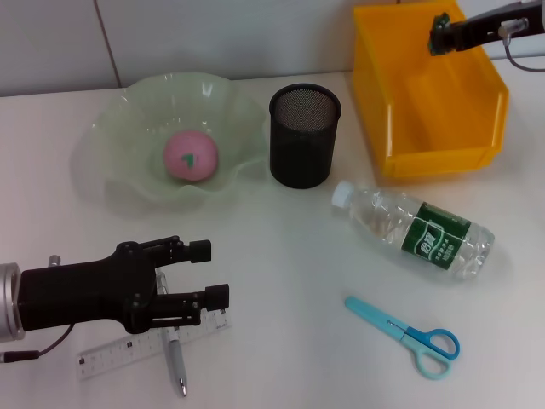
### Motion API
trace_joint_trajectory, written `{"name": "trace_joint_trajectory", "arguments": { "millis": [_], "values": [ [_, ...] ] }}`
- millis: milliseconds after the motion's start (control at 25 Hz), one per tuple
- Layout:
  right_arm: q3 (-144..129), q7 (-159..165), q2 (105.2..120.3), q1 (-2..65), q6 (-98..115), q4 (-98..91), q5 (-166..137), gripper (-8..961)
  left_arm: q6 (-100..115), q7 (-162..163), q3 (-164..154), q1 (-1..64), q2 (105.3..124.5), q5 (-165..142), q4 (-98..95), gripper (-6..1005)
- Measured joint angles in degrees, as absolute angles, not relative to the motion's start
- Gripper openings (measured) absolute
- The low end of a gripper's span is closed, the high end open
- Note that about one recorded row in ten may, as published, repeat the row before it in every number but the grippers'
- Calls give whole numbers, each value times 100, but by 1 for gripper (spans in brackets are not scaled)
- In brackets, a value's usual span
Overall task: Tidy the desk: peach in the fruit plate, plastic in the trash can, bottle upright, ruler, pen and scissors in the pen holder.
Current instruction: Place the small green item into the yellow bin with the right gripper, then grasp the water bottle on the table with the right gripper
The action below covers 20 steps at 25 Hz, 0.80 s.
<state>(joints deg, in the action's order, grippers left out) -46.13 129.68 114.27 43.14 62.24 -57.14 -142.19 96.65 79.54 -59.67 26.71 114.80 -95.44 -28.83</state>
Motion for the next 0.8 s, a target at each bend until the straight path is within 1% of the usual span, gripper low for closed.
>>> {"name": "trace_joint_trajectory", "arguments": {
  "millis": [40,600,800],
  "values": [
    [-4620,12967,11416,4319,6201,-5669,-14219,174,9666,7954,-5967,2671,11479,-9544,-2883,834],
    [-4670,12972,11408,4352,6124,-5574,-14221,555,9674,7954,-5968,2672,11479,-9545,-2883,834],
    [-4676,12973,11408,4358,6118,-5573,-14221,738,9678,7954,-5968,2661,11482,-9545,-2883,834]
  ]
}}
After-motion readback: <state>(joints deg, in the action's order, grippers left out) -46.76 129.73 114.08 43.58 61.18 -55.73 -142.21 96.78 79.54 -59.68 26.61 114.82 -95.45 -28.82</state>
